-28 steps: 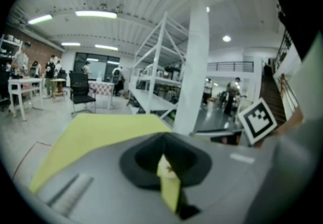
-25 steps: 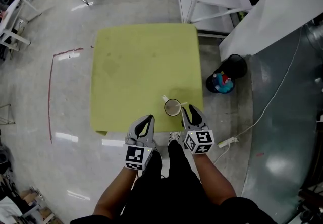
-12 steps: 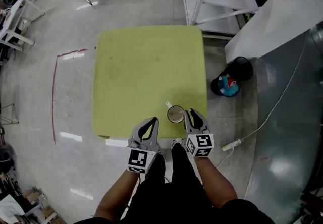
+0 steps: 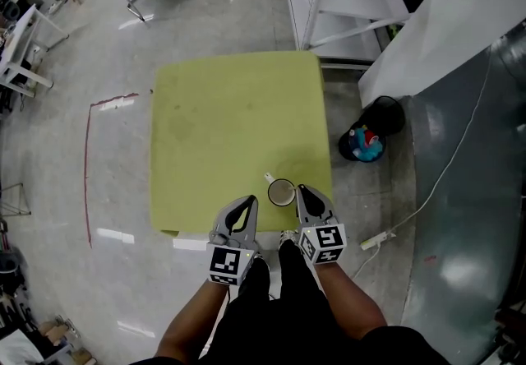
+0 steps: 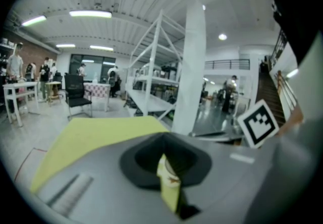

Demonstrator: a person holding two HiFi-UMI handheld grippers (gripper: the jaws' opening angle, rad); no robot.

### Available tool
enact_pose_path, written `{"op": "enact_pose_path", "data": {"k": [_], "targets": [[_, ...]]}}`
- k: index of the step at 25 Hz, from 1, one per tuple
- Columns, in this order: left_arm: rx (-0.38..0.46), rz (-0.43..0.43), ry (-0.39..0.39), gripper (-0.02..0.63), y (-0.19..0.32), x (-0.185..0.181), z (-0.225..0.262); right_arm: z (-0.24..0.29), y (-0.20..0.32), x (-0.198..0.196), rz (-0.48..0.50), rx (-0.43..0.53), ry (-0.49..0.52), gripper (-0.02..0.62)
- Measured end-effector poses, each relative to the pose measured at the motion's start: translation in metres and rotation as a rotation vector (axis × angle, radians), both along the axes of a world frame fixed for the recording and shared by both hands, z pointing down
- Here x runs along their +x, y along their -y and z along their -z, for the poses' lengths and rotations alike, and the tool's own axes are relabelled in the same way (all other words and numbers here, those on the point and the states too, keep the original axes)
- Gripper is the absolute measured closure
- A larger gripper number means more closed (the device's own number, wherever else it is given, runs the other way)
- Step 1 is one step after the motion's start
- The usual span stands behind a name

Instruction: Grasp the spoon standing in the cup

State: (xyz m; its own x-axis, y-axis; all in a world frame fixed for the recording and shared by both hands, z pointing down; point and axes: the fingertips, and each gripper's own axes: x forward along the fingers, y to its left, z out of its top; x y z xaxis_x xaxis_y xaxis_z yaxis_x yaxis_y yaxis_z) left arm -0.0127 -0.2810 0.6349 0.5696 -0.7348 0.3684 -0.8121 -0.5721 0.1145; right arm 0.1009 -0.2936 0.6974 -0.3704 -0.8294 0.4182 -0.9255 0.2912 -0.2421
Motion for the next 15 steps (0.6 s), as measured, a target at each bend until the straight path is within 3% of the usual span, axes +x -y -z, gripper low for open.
{"op": "enact_pose_path", "data": {"k": [10,15], "targets": [[0.021,0.023,-0.054,0.600,-0.013,-0.004,0.030,0.083,0.001,0.001,-0.009,0.137,0.023,0.583],[0.097,0.032,-0.071,0.600,0.001,-0.010,0.065,0.131,0.000,-0.012,0.037,0.213,0.001,0.583]]}}
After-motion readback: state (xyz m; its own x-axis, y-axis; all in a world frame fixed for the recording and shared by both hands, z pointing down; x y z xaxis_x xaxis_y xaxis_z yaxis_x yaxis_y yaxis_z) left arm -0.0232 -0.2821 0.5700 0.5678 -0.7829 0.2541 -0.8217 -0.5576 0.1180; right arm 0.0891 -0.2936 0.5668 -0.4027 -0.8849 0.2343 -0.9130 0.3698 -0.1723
